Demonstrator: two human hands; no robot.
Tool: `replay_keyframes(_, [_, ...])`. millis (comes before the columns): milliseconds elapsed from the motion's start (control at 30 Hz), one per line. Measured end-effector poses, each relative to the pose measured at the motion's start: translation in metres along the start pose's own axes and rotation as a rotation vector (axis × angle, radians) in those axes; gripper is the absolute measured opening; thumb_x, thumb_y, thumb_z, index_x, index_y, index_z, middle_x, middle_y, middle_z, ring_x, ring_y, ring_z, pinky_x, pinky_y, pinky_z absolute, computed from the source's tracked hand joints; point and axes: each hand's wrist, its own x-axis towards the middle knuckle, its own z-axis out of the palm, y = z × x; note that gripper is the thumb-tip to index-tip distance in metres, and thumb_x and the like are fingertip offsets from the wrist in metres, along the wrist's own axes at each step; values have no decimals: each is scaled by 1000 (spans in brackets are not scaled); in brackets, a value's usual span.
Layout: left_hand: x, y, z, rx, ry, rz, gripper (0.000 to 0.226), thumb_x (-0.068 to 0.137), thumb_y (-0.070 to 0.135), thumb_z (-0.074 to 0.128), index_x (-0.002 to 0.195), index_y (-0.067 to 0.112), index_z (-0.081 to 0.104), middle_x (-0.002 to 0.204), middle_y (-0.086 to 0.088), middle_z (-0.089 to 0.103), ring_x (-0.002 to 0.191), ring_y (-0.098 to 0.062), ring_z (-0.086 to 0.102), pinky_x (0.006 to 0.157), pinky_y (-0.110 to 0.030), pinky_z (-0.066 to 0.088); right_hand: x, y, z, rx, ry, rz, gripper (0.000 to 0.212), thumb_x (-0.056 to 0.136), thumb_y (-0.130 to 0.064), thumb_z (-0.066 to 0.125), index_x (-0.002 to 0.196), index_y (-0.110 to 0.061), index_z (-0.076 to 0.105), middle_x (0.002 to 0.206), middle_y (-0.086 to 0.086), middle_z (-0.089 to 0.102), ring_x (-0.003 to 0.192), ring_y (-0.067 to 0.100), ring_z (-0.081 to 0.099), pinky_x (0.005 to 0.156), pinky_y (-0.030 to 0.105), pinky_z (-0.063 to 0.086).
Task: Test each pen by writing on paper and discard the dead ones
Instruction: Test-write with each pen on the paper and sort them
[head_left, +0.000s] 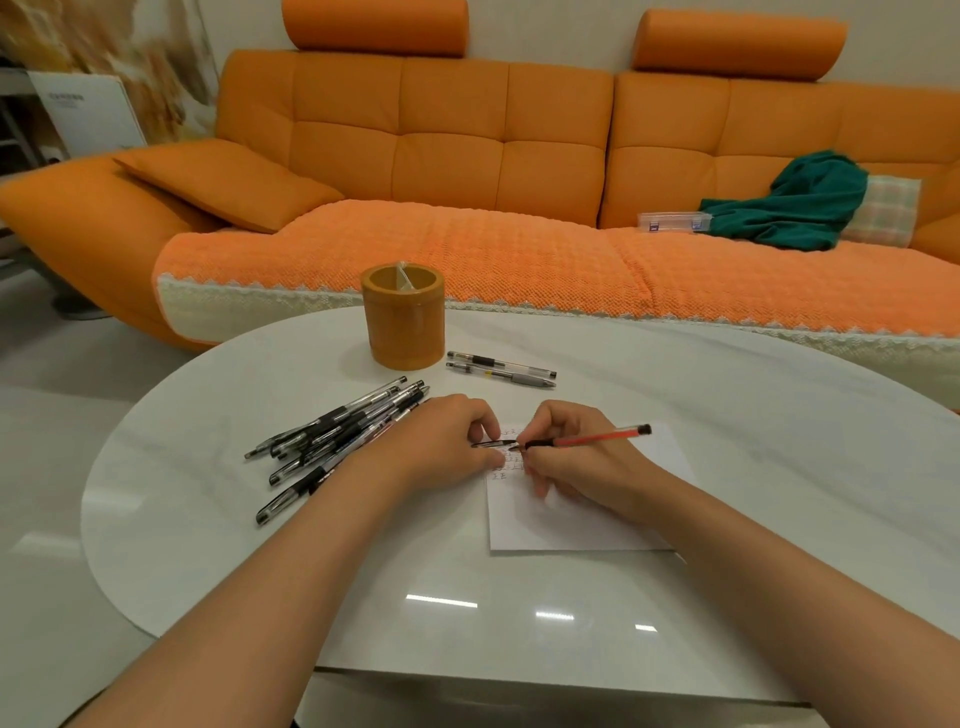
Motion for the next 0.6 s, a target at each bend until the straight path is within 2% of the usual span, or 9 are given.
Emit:
replay_keyframes(100, [2, -2, 0, -15, -16, -5, 27, 83, 46, 75, 105, 34, 64, 95, 15, 56, 82, -1, 53, 70, -23, 43, 2, 1, 0, -78, -4, 16, 6, 84, 8, 58, 81, 3, 58, 52, 14, 59, 41, 16, 51, 43, 23, 38])
replay_keyframes(200, [4, -4, 0, -42, -19, -10, 26, 82, 44, 77, 103, 34, 64, 94, 15, 56, 81, -1, 54, 69, -20, 43, 3, 5, 2, -146, 18, -31, 10, 83, 2, 63, 74, 2, 58, 54, 18, 60, 45, 22, 54, 47, 27, 43])
replay_keyframes(400, [4, -6, 1, -82, -18, -31, 29, 80, 44, 78, 104, 31, 66, 95, 14, 59, 83, -1, 56, 70, -20, 45, 7, 10, 4, -157, 22, -56, 16, 83, 6, 63, 72, 4, 52, 50, 8, 53, 41, 16, 48, 42, 22, 37])
replay_keyframes(600, [3, -4, 0, -62, -12, -24, 32, 77, 48, 78, 102, 33, 64, 95, 14, 58, 84, -3, 56, 75, -26, 51, 10, 14, 5, -237, 39, -81, 18, 82, 1, 66, 69, -1, 54, 52, 2, 54, 46, 14, 45, 45, 23, 37])
